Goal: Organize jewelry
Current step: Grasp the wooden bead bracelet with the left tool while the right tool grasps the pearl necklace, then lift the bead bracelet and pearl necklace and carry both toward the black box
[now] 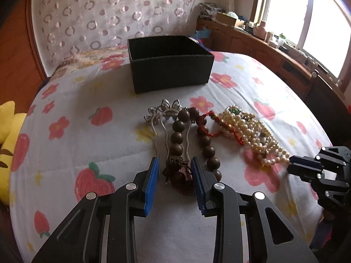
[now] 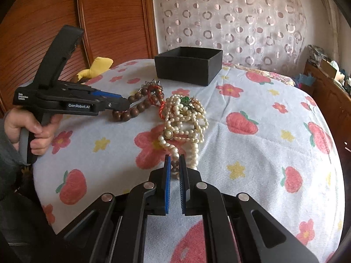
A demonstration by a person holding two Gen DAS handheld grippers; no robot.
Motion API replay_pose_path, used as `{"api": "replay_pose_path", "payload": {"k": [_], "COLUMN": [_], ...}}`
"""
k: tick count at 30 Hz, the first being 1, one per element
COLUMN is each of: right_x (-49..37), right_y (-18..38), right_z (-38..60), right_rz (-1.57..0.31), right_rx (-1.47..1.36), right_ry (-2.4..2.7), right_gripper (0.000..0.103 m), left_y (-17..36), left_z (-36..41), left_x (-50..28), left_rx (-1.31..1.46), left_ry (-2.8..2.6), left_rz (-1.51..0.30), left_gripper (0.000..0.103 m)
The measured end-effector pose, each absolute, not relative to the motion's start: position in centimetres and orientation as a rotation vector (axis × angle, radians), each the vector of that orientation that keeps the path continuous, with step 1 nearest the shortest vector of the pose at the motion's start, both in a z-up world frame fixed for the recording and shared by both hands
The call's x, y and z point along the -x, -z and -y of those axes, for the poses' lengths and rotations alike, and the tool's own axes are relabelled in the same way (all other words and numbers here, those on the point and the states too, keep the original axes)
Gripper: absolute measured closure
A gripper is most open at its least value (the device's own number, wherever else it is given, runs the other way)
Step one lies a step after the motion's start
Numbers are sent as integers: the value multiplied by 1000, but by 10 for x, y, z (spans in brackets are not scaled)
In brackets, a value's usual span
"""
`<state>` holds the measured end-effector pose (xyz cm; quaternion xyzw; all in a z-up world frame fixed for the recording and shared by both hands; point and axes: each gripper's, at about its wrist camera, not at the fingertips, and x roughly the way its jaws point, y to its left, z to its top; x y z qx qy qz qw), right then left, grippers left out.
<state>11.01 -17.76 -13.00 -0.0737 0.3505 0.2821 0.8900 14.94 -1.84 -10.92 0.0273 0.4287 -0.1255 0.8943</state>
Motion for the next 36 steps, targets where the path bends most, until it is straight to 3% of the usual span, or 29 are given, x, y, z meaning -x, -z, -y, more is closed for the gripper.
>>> {"api": "replay_pose_path", "payload": {"k": [1, 2, 9, 19, 36], "right_x": [-111, -109, -108, -107, -106], "right_y": [130, 130, 128, 74, -16], "right_z": [178, 176, 177, 183, 171], "right_rz": [-727, -727, -719, -589, -414], "right_rx": [154, 154, 148, 170, 263], "right_ry": [-585, -585, -593, -609, -617], "right_gripper": [94, 94, 95, 95, 95], "left_y": [109, 108, 79, 30, 9], "left_z": [19, 19, 14, 10, -3], "left_x": [-150, -149, -132, -113, -105], "left_rx": [-61, -66, -61, -33, -7], "left_ry": [262, 268, 276, 293, 281], "left_rz": [-885, -884, -782, -647, -583], "left_gripper": [85, 87, 89, 89, 89]}}
